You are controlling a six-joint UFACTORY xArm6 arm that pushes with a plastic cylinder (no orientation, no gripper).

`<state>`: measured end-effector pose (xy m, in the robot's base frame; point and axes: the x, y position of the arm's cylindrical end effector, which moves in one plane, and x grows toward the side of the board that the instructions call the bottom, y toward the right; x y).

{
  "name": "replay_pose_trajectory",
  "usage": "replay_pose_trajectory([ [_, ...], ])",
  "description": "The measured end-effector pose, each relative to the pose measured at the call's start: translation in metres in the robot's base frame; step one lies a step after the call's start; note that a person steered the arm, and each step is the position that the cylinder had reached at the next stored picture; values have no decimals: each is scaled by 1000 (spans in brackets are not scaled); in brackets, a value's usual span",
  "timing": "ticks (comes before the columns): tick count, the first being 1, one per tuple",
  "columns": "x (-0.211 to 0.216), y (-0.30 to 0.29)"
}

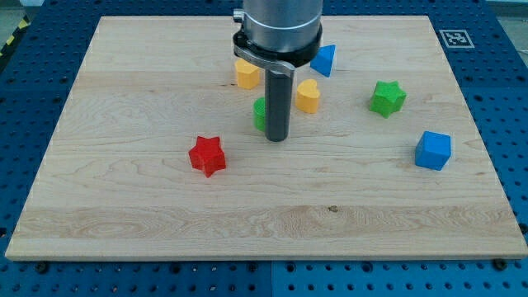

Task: Slide the red star to the bottom right of the yellow heart

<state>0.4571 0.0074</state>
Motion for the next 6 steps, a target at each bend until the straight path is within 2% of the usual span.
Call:
replay_pose_trajectory([
  [2,0,-28],
  [4,23,-131],
  [6,38,-140],
])
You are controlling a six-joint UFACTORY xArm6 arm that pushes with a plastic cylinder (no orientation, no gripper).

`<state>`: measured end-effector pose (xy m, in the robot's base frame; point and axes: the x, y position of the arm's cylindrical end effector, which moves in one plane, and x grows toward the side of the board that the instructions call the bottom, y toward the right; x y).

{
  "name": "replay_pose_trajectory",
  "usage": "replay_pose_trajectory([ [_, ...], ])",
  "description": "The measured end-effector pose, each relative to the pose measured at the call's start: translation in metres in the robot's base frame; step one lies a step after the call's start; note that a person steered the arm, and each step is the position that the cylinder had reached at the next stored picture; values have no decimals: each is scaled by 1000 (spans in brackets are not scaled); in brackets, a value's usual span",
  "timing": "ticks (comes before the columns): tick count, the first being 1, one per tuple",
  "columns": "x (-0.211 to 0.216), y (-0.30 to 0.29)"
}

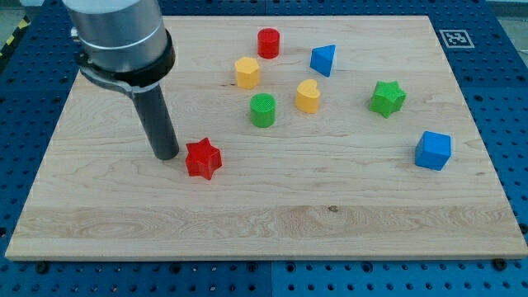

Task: Slide the red star to the bottom right of the yellow heart

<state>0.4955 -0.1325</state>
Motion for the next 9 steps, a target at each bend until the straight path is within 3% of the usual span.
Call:
replay_pose_trajectory([
  [2,13,27],
  [6,21,201],
  [7,70,230],
  [9,79,300],
])
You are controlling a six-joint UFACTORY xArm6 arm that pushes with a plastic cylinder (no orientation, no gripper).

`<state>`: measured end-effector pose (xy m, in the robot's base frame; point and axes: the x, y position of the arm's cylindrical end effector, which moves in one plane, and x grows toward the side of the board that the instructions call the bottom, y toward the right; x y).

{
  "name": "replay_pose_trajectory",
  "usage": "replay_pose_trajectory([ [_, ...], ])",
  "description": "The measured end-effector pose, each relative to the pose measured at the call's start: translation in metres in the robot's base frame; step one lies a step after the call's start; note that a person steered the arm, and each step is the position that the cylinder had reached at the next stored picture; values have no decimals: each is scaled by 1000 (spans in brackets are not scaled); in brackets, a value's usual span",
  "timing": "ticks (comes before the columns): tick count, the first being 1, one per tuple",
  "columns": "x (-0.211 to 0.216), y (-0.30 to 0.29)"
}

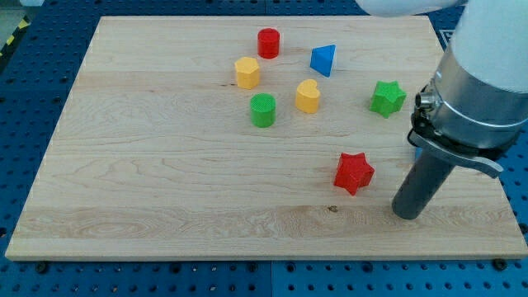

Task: Slide the red star to the bottom right of the yellow heart

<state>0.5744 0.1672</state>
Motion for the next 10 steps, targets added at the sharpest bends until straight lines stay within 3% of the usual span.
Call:
replay_pose_trajectory([
  [3,0,-66],
  [8,-75,-59],
  [10,-67,-60],
])
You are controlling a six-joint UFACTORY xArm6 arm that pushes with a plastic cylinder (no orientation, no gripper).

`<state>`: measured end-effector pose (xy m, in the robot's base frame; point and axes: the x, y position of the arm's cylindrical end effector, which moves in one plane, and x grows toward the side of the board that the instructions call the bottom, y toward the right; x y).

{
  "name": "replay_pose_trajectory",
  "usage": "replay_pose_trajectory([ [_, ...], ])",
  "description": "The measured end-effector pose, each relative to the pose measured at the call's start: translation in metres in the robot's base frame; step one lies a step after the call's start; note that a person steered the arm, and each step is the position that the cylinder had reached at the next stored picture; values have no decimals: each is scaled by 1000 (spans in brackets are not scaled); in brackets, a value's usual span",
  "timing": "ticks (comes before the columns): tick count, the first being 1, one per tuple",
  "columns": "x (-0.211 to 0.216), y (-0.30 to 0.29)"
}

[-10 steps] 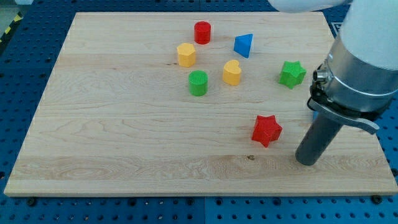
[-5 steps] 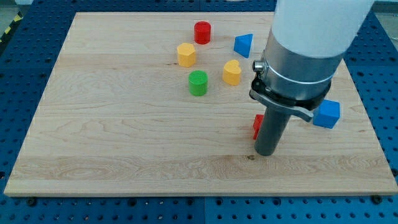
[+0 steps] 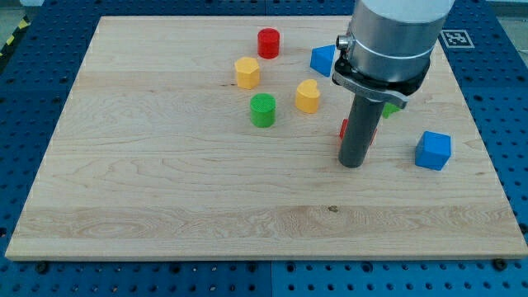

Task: Slide the red star to the bottom right of the yellow heart

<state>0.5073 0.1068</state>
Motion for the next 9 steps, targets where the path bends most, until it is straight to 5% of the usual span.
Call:
replay_pose_trajectory([
  [2,37,-82],
  [4,35,-102],
  [8,15,81],
  [9,19,83],
])
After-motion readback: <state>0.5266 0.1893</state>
